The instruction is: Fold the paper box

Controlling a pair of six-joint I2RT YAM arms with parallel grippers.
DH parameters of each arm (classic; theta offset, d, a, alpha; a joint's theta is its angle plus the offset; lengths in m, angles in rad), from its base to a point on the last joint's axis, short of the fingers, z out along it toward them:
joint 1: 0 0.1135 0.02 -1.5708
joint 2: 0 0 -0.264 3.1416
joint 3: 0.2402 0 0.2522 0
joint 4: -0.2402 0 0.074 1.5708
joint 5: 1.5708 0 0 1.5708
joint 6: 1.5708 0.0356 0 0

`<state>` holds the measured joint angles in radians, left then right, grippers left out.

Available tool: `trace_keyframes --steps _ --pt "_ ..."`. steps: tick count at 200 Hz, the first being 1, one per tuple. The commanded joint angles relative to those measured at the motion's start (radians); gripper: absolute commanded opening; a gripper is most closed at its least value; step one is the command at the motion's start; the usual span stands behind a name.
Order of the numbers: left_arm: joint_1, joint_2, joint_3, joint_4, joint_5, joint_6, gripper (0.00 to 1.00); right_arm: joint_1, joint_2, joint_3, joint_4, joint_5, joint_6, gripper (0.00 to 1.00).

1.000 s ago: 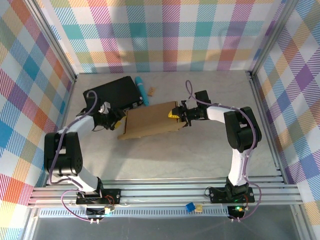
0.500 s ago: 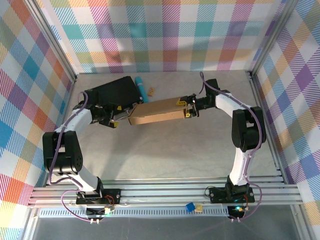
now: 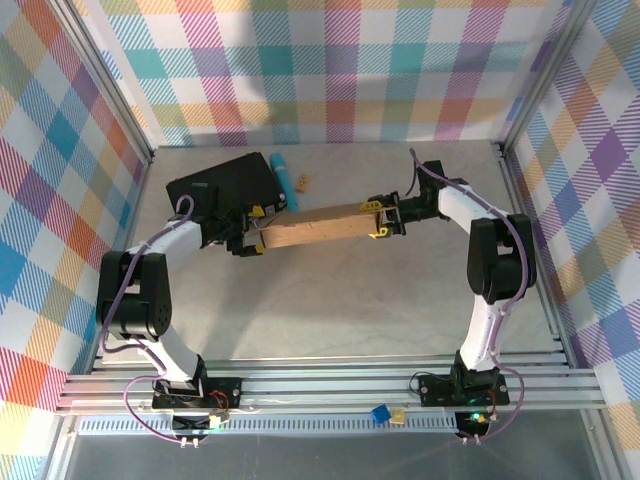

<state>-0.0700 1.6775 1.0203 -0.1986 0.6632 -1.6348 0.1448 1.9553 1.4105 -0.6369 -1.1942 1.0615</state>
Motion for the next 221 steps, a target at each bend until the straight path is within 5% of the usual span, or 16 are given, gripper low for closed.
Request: trace_keyframes --steps 1,120,161,221 --pt "-0.028 0.013 -0.007 0.086 0.046 -0.101 0.83 -0.013 0.003 0.023 -0.051 -0.063 -0.021 0.42" --pt "-0.129 0.037 -0.081 0.357 0.030 -0.321 0.74 -0.050 0.030 -0.046 -0.035 -0.075 -0.035 0.41" --pt "-0.142 0.024 -0.091 0.383 0.022 -0.344 0.60 -0.058 0.037 -0.061 -0.038 -0.074 -0.046 0.43" --pt "-0.142 -0.056 -0.109 0.274 0.005 -0.350 0.48 -0.089 0.041 -0.038 -0.128 -0.010 -0.148 0.77"
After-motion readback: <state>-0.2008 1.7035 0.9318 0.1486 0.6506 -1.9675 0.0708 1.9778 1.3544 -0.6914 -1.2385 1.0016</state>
